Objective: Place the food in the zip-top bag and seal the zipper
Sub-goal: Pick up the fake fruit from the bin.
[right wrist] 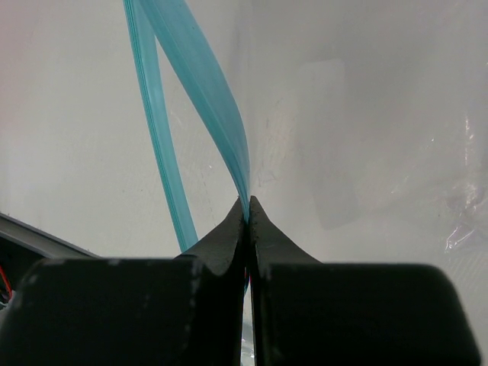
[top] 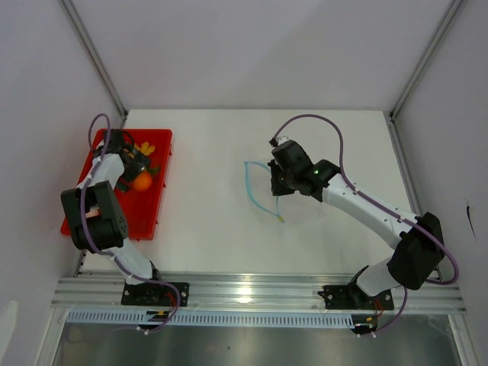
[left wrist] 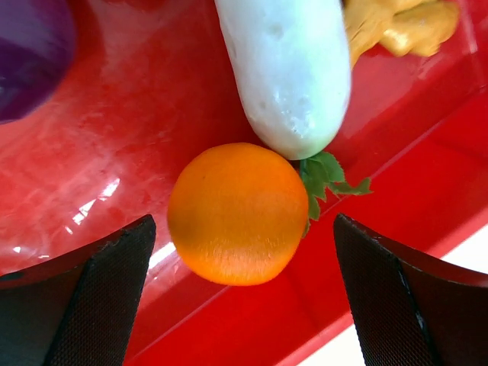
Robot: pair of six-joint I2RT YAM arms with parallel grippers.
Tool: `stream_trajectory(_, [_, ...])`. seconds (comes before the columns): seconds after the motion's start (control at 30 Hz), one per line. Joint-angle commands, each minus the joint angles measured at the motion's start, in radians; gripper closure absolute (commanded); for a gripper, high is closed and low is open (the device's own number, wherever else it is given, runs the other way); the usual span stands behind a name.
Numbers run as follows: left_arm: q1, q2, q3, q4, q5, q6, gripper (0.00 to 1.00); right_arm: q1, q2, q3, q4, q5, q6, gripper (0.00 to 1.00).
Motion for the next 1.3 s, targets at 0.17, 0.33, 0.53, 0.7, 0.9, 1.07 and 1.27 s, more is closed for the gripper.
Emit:
stream_trajectory(0.17, [0.009, 0.059, 0.037, 0.036, 0.039, 0.015, 0.01, -0.014, -0.008, 0.002, 0.024, -0.002, -0.020, 1.00])
stream_trajectory(0.33, [0.011, 0.094, 0.058, 0.019, 0.016, 0.025, 0.01, -0.015, -0.012, 0.005, 0.024, -0.002, -0.020, 1.00])
stream_trajectory(0.53, [0.012, 0.118, 0.078, 0.008, -0.015, 0.041, 0.22, -0.017, -0.012, 0.009, 0.019, -0.010, -0.017, 1.00])
stream_trajectory(0.7, [0.009, 0.105, 0.068, 0.013, -0.014, 0.042, 0.36, -0.017, -0.031, 0.009, 0.008, -0.001, -0.014, 1.00])
stream_trajectory(0.9, [-0.006, -0.031, 0.026, 0.020, 0.037, 0.024, 0.58, -0.017, -0.038, 0.007, 0.013, -0.005, -0.007, 1.00])
stream_trajectory(1.07, [-0.089, -0.225, -0.032, 0.043, 0.120, 0.013, 0.63, -0.017, -0.024, 0.019, 0.017, -0.021, 0.003, 1.00])
stream_trajectory(1.27, [-0.280, -0.544, -0.220, 0.143, 0.342, 0.007, 0.70, -0.017, -0.010, 0.051, -0.001, -0.021, 0.013, 1.00])
